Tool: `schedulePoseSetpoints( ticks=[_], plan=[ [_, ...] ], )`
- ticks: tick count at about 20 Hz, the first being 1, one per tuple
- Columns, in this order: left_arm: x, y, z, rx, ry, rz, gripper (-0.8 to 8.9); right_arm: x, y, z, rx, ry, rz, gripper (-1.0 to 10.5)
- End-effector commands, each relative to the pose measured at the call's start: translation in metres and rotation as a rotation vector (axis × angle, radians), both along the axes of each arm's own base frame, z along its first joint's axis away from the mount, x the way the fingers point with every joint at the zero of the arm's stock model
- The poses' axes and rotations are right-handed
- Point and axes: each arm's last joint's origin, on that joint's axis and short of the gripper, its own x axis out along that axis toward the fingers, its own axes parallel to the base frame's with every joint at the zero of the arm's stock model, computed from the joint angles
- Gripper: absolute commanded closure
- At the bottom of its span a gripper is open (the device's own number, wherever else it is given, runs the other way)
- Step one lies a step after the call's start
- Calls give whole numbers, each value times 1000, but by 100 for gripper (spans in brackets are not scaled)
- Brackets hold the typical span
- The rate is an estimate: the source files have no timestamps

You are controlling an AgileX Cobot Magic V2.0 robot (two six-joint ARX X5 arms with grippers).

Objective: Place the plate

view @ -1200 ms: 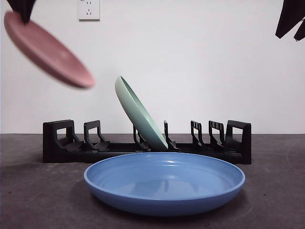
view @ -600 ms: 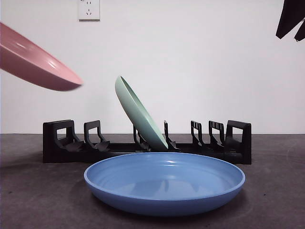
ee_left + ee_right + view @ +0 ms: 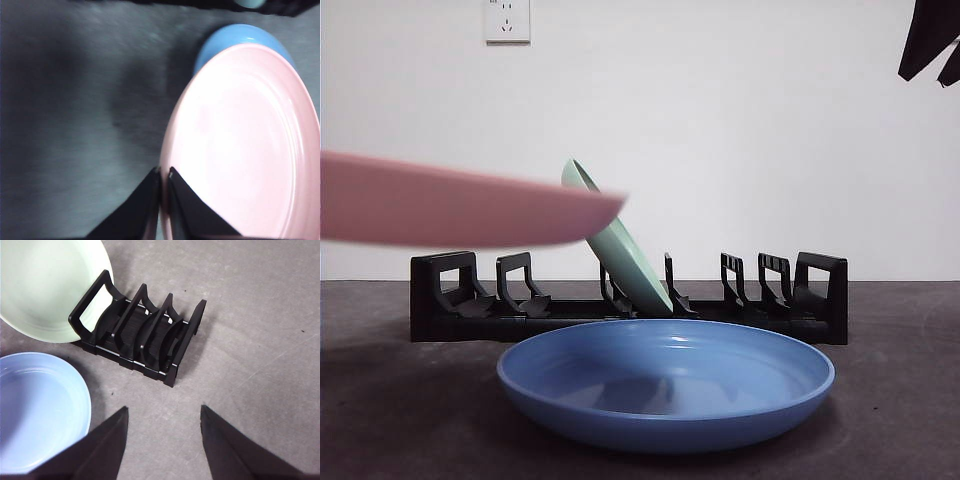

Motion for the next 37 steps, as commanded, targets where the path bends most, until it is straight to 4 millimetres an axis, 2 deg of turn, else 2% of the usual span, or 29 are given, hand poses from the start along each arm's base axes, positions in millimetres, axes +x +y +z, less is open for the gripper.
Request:
schedulePoseSetpoints(
  ticks=[1, 5, 10, 15, 18, 22, 28, 37],
  plan=[
    [5, -4, -3, -98, 11, 29, 798, 1, 1, 0, 9, 4, 0, 723],
    [14, -14, -10, -147, 33, 40, 798, 1, 1, 0, 10, 3, -1, 723],
    [38, -37, -25, -161, 88, 3, 798, 1, 1, 0, 9, 3, -1, 723],
    [58, -63, -44, -41, 70, 56, 798, 1, 1, 0, 8, 3, -2, 723],
    [65, -81, -51, -55, 52, 59, 798, 1, 1, 0, 8, 3, -2, 723],
    [67, -102, -62, -34, 53, 61, 798, 1, 1, 0, 8, 3, -2, 723],
    [59, -128, -76, 49, 26, 88, 798, 1, 1, 0, 9, 3, -2, 723],
    [61, -141, -94, 114, 41, 89, 783, 1, 1, 0, 12, 4, -3, 723]
  ],
)
